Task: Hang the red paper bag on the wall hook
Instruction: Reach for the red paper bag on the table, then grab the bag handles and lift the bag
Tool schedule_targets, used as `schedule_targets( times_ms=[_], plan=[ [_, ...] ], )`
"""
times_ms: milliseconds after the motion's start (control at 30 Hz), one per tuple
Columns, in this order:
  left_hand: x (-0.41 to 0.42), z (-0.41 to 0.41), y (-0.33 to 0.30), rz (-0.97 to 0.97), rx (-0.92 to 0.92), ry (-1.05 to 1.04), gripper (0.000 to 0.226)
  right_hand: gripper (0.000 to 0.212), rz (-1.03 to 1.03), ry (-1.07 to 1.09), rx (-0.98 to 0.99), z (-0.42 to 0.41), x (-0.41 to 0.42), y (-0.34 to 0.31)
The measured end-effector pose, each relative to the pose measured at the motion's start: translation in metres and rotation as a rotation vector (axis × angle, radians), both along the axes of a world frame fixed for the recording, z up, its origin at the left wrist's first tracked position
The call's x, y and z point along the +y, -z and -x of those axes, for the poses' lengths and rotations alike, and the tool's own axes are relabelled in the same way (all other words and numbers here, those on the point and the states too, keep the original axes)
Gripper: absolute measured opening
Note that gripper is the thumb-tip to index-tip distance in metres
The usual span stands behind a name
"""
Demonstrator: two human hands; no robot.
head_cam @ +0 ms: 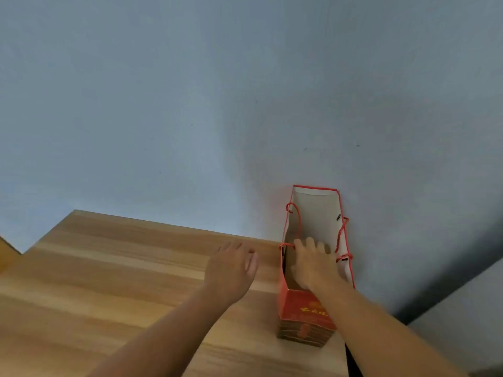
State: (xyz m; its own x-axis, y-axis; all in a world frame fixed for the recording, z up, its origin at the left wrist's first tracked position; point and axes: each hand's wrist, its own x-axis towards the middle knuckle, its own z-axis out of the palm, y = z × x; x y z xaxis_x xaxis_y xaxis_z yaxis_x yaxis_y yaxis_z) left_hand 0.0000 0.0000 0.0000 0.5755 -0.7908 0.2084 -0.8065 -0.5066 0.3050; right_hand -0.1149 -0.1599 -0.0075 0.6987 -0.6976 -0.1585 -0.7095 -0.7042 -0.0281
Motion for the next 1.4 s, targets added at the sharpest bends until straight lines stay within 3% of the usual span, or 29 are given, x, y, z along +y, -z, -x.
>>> schedule_targets(
  times_ms=[233, 367, 533, 733, 967, 1133, 1300, 1400],
  plan=[
    [0.008, 0.001, 0.013, 0.036, 0.016, 0.017, 0.028, 0.092, -0.069, 0.044, 0.151, -0.004, -0.005, 0.015],
    [0.013, 0.003, 0.018, 0.047, -0.001, -0.005, 0.027, 0.088, 0.002, 0.076, 0.049, -0.005, -0.005, 0.012],
    [0.021, 0.004, 0.022, 0.024, -0.005, -0.025, 0.027, 0.097, -0.145, 0.074, -0.011, -0.004, -0.007, 0.014],
    [0.03, -0.003, 0.025, -0.028, -0.013, -0.057, 0.03, 0.072, -0.205, -0.027, 0.058, -0.008, -0.001, 0.008],
    [0.025, -0.001, 0.022, -0.033, -0.017, -0.043, 0.03, 0.061, -0.243, -0.133, 0.156, -0.009, 0.005, -0.006],
    [0.013, 0.006, 0.015, -0.011, -0.022, -0.006, 0.03, 0.022, -0.234, -0.136, 0.337, -0.001, 0.009, -0.029],
    [-0.013, 0.014, -0.011, 0.04, -0.048, 0.045, 0.034, 0.025, -0.016, -0.126, 0.161, -0.013, -0.006, -0.096],
    [-0.04, 0.026, -0.041, 0.117, -0.042, 0.067, 0.049, 0.028, 0.002, -0.104, 0.036, -0.023, -0.009, -0.152]
  ],
)
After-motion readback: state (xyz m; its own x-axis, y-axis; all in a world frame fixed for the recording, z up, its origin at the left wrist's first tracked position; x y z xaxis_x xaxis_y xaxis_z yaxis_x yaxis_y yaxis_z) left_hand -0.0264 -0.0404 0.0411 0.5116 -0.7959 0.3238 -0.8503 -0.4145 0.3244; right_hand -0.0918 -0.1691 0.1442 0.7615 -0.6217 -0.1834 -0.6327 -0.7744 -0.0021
